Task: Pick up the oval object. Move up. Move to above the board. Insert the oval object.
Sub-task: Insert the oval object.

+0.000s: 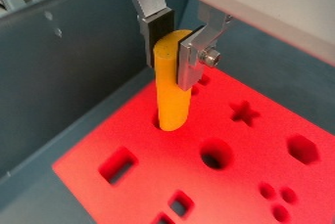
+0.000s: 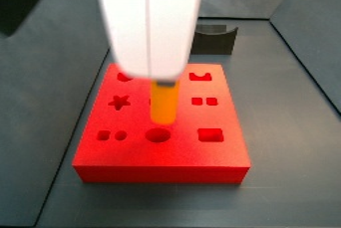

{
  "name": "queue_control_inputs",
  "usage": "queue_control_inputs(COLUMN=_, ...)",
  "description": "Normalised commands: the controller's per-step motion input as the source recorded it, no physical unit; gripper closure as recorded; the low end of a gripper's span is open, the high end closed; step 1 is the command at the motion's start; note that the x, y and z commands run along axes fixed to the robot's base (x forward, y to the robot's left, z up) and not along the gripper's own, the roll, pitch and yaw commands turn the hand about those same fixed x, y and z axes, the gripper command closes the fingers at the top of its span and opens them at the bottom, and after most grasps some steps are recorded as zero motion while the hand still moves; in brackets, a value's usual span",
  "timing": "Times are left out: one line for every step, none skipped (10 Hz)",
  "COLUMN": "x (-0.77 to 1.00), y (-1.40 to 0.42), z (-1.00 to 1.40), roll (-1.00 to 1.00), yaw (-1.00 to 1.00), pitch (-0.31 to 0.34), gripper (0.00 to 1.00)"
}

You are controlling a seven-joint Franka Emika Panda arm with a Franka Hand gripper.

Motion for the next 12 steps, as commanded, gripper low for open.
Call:
queue_control_inputs(x=0.0, y=0.0, z=-0.01, roll=0.0, yaw=0.0, pitch=-0.02, gripper=1.0)
queue_control_inputs(x=0.04, y=-0.17, z=-0.24, roll=0.0, yaw=0.0, pitch=-0.017, gripper=1.0)
queue_control_inputs(x=0.12, y=-0.17, z=-0.35, roll=0.0, yaw=0.0, pitch=-0.009, gripper=1.0)
queue_control_inputs(x=0.11, y=-0.19, z=-0.28, roll=0.0, yaw=0.0, pitch=0.0, gripper=1.0)
queue_control_inputs(x=0.05, y=-0.12, z=-0.21, roll=0.0, yaw=0.0, pitch=0.0, gripper=1.0)
queue_control_inputs(x=0.0, y=-0.08, z=-0.15, roll=0.0, yaw=0.0, pitch=0.0, gripper=1.0)
queue_control_inputs(x=0.0, y=-0.07, z=-0.11, roll=0.04, yaw=0.0, pitch=0.011, gripper=1.0)
queue_control_inputs(x=-0.08, y=-0.04, z=-0.02, roll=0.07, yaw=0.0, pitch=0.034, gripper=1.0)
queue_control_inputs(x=-0.23, y=-0.07, z=0.0, roll=0.07, yaw=0.0, pitch=0.0, gripper=1.0)
queue_control_inputs(x=-0.21, y=-0.07, z=0.0, roll=0.09, yaw=0.0, pitch=0.014, gripper=1.0)
queue_control_inputs(x=-0.16, y=-0.04, z=0.0, roll=0.09, yaw=0.0, pitch=0.01, gripper=1.0)
queue_control_inputs(x=-0.15, y=0.0, z=0.01, roll=0.08, yaw=0.0, pitch=0.02, gripper=1.0)
